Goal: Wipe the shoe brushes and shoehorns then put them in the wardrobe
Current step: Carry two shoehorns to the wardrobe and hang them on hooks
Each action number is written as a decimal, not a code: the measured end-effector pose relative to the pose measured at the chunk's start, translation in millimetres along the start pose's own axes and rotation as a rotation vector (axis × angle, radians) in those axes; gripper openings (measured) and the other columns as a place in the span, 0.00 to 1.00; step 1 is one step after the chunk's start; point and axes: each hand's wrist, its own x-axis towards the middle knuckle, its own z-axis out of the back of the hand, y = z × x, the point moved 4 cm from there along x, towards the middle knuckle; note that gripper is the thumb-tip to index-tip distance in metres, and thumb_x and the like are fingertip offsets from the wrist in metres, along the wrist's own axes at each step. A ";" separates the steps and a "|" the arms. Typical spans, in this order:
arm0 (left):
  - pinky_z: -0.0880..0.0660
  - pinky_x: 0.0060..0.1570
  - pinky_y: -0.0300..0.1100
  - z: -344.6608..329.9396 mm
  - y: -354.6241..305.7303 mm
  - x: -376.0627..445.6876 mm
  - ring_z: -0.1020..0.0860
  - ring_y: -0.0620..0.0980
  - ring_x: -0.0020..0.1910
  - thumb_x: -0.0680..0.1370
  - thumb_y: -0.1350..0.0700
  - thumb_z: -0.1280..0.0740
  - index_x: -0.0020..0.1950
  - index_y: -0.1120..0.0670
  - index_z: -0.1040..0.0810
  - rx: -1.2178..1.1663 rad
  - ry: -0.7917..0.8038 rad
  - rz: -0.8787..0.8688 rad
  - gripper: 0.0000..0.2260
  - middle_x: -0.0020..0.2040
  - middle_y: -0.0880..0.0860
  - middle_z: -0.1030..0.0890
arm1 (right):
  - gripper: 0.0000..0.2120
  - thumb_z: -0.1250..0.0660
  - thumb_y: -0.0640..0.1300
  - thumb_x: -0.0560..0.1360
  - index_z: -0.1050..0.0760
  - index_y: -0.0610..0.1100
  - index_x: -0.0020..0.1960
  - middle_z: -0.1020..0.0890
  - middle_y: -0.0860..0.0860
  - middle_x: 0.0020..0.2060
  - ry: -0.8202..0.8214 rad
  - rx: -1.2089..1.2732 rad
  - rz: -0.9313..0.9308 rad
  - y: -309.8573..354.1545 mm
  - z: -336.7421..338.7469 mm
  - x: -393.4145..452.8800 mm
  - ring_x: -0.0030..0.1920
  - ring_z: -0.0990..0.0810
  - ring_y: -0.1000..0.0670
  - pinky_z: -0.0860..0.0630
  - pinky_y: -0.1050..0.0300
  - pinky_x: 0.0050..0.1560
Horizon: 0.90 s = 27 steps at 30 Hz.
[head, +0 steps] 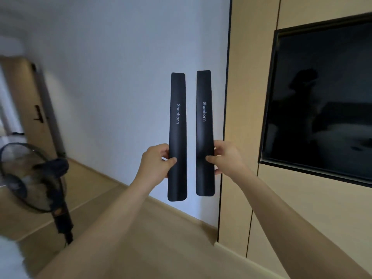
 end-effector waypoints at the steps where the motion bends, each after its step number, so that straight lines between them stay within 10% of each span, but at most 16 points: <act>1: 0.19 0.32 0.43 0.7 10.3 11.8 0.18 0.52 0.40 0.75 0.64 0.33 0.49 0.53 0.18 0.013 -0.019 0.016 0.08 0.43 0.53 0.17 | 0.16 0.33 0.32 0.76 0.21 0.47 0.59 0.16 0.46 0.45 0.027 0.019 0.003 -7.0 -8.9 18.7 0.46 0.16 0.46 0.15 0.47 0.39; 27: 0.18 0.48 0.49 61.4 214.7 276.9 0.19 0.45 0.46 0.77 0.58 0.31 0.55 0.51 0.21 0.331 -0.486 0.271 0.08 0.46 0.45 0.18 | 0.15 0.32 0.33 0.76 0.21 0.43 0.61 0.17 0.43 0.52 0.506 0.197 0.184 -79.0 -233.1 397.5 0.52 0.18 0.41 0.16 0.41 0.47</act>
